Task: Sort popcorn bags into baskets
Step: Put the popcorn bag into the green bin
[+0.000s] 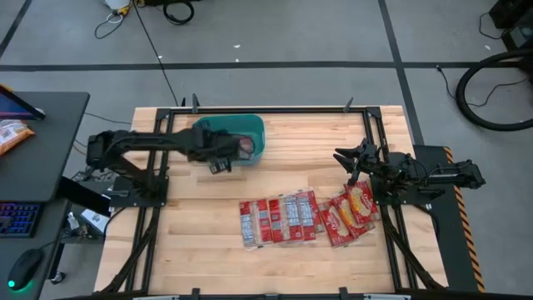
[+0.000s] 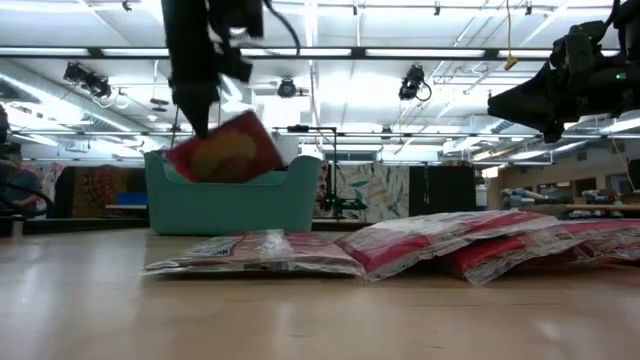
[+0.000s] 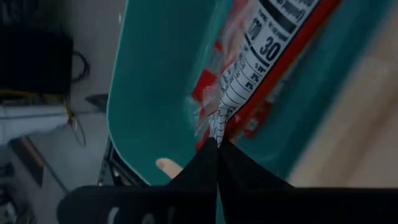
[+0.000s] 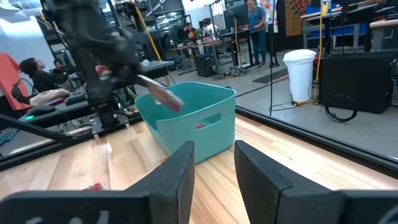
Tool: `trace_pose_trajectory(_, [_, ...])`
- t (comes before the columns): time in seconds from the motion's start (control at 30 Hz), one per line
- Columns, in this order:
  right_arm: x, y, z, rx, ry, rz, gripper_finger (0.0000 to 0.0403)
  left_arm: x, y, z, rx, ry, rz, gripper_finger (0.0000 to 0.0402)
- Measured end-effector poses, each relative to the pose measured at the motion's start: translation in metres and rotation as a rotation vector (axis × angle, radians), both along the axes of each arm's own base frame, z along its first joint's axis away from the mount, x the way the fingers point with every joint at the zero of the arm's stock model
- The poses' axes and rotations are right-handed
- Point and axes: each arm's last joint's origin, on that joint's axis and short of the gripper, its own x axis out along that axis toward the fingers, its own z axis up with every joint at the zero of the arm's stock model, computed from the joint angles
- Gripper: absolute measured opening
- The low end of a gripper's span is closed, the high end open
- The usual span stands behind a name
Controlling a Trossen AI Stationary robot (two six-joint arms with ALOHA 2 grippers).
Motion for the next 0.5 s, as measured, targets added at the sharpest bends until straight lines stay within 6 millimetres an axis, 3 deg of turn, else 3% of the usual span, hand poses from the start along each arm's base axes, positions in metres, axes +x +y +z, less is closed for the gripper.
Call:
trace_pose_trajectory(0.3, [0.000, 0.000, 0.000, 0.000, 0.000, 0.000, 0.0118, 0.012, 0.050, -0.030, -0.024, 0.085, 0.069, 0.0011])
trace_pose_trajectory(0.5, [0.000, 0.000, 0.000, 0.000, 0.000, 0.000, 0.0119, 0.017, 0.046, -0.033, -0.019, 0.099, 0.012, 0.0056])
